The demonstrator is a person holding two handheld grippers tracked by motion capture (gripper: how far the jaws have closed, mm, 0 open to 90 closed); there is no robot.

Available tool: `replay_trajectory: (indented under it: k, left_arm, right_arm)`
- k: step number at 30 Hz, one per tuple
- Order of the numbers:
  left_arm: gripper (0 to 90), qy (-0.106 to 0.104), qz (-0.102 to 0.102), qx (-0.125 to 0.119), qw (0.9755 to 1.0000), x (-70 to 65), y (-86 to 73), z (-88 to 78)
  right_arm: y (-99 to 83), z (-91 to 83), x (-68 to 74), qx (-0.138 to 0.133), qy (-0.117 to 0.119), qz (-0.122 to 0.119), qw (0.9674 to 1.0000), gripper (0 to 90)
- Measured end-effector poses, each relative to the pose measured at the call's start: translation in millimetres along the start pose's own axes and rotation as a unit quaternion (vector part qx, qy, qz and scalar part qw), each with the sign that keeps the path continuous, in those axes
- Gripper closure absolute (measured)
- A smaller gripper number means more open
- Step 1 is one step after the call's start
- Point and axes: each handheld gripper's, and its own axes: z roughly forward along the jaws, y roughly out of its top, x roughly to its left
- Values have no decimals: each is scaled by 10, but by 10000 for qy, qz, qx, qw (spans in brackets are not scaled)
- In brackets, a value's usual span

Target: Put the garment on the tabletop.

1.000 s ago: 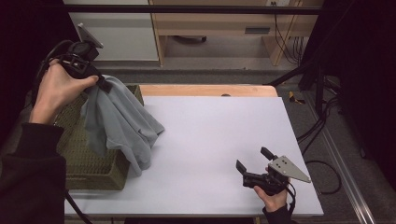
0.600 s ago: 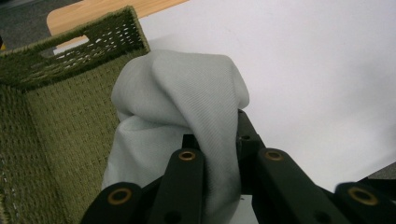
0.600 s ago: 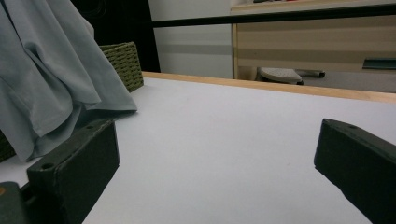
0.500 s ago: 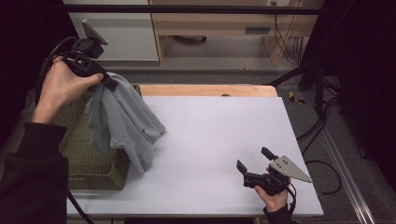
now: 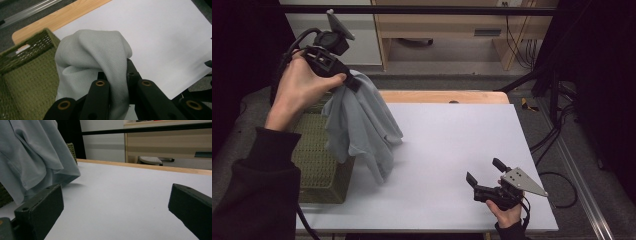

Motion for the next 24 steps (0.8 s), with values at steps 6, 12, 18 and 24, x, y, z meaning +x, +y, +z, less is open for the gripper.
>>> replay_trajectory:
  k: [6, 12, 18, 24]
  left_arm:
    - [836, -163, 325, 2, 9993, -301, 127, 81]
    - [836, -304, 611, 2, 9977, -547, 208, 249]
    - [836, -428, 805, 51, 9958, -720, 235, 435]
    - [835, -498, 1051, 165, 9931, -843, 242, 637]
  right_arm:
    - [5, -4, 3, -25, 17, 39, 10000, 2]
    - [8, -17, -1, -30, 35, 12, 10000, 2]
    - [9, -18, 2, -47, 45, 24, 10000, 2]
    - [11, -18, 2, -68, 45, 27, 10000, 2]
